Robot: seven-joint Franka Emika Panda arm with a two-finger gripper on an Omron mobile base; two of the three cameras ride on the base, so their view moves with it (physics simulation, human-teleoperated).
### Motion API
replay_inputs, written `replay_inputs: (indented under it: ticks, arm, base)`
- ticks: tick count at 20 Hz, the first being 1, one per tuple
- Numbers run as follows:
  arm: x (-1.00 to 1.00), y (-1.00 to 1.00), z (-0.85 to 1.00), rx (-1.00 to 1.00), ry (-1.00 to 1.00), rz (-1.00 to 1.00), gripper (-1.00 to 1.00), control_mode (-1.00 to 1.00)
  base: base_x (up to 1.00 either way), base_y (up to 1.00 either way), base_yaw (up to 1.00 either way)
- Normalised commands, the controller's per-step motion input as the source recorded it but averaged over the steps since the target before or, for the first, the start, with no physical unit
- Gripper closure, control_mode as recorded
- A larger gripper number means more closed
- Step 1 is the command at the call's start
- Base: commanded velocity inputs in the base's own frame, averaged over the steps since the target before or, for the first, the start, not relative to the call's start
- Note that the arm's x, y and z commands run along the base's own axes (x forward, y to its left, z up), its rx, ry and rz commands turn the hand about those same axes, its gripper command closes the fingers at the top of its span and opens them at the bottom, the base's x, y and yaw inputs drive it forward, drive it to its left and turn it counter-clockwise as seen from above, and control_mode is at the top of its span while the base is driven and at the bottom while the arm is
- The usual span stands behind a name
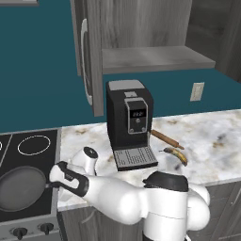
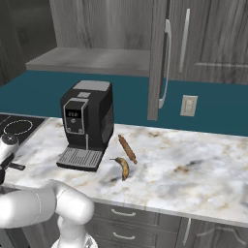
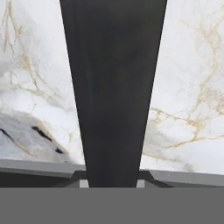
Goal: Pick the pan from the cabinet and place it on the stove. Then turn on the stove burner for the pan.
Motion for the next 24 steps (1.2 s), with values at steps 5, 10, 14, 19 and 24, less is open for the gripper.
replay_inputs:
  ticks: [5,10,14,19,24]
  arm:
    - [-0.01,0.03,0.0,0.02,0.01,0.0,-1.0,-1.0]
    - [0.0,0.0,0.08,0.04,0.0,0.0,-1.0,-1.0]
    - [-0.11,0.0,0.25,0.02,0.0,-0.01,-1.0,-1.0]
    - [-0.18,-0.01,0.31,0.0,0.0,-0.01,-1.0,-1.0]
    - [-0.47,-0.12,0.31,0.0,-0.01,-0.04,-1.0,-1.0]
  base:
    - [0.0,0.0,0.0]
    - [0.0,0.0,0.0]
    - [0.0,0.0,0.0]
    - [0.0,0.0,0.0]
    - [0.0,0.0,0.0]
